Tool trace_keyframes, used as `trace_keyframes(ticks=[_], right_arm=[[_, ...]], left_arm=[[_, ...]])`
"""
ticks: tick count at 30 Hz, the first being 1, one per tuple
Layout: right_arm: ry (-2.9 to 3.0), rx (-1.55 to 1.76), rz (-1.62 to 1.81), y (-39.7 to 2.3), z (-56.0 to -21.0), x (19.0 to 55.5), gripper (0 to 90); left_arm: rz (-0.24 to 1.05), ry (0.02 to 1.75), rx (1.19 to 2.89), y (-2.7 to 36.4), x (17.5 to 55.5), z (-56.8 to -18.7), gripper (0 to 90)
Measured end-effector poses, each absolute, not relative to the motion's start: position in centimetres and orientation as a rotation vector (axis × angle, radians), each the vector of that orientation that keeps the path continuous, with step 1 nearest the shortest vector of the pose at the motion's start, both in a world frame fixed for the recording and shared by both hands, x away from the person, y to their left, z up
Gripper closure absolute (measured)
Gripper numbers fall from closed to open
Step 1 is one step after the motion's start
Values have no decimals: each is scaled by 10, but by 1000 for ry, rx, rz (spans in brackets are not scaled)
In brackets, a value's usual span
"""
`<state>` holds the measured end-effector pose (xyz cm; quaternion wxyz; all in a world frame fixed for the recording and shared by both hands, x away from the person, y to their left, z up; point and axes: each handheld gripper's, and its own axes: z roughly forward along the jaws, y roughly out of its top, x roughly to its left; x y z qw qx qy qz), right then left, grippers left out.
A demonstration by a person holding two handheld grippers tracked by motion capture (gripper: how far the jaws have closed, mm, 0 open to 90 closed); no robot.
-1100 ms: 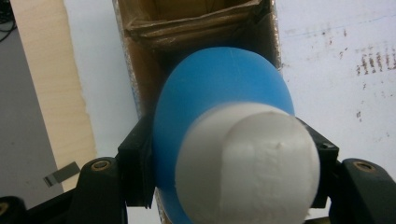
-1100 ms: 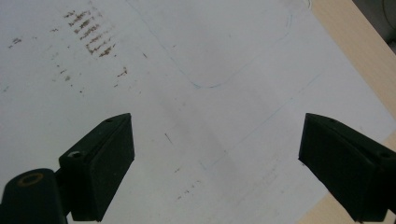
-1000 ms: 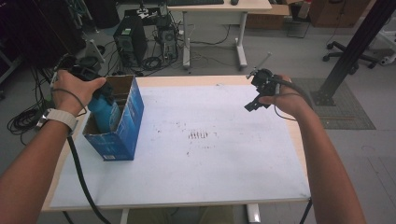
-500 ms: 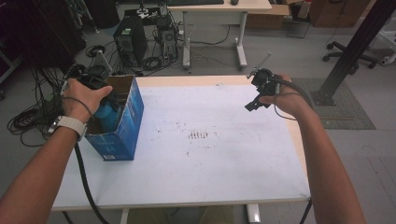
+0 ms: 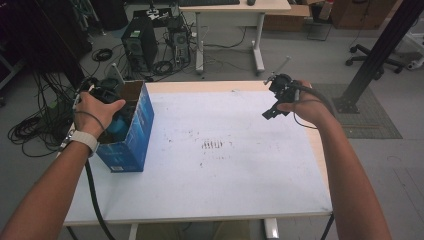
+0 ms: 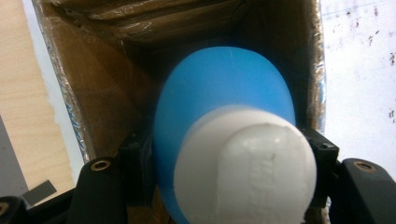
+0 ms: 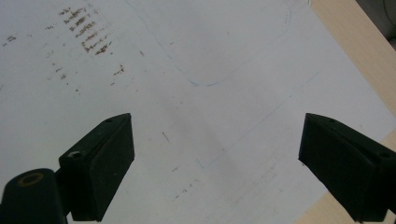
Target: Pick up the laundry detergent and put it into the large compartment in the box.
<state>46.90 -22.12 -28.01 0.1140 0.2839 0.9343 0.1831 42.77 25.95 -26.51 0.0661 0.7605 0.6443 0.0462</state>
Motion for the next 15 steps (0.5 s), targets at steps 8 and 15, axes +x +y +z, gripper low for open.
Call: trace_keyframes(ticks=[8,15], right_arm=[[2740,830,540,-220,-280,469,104],[2741,831,538,-220,-280,469,104]], left_arm=[[147,1942,2298,260,427,-268,371],[134,1946,2304,261,426,-276,371]])
